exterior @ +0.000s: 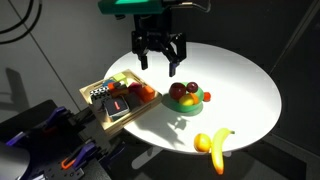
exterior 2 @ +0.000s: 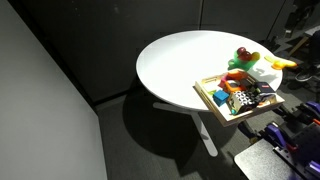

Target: Put the toy plum in the bowl

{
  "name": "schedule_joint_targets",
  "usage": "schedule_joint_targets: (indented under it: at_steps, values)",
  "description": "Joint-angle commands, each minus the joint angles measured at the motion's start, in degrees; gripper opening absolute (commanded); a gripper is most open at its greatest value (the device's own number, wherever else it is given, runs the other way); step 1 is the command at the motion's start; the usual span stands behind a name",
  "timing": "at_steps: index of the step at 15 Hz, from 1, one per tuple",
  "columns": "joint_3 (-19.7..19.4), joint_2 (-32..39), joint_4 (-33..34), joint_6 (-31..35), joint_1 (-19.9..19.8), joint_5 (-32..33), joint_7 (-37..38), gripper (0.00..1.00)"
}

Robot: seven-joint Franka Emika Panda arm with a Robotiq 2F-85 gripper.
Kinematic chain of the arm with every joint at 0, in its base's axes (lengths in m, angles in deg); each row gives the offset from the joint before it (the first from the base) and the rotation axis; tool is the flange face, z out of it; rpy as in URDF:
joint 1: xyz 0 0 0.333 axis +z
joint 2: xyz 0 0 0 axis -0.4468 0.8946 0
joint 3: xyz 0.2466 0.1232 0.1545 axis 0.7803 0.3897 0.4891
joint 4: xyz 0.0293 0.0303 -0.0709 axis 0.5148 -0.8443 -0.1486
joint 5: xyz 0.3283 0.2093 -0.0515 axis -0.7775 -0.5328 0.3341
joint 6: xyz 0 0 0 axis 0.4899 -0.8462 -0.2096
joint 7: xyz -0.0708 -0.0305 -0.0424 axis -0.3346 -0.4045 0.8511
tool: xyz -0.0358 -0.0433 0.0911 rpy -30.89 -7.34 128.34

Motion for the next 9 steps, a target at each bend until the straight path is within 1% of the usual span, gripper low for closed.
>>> schedule_joint_targets:
  at_steps: [1,3,4,9]
  values:
    - [-0.9,-5.5,-4.8,3.3,0.6,-2.7,2.1,1.00]
    - [-1.1,-6.9,-6.6,5.4,0.7,-3.9,1.6,1.00]
    - [-0.9,-4.0,-3.6,3.2,0.8,-2.6,1.0,1.00]
    - [-1.1,-5.6,-5.6,4.6,0.8,-2.9,1.0,1.00]
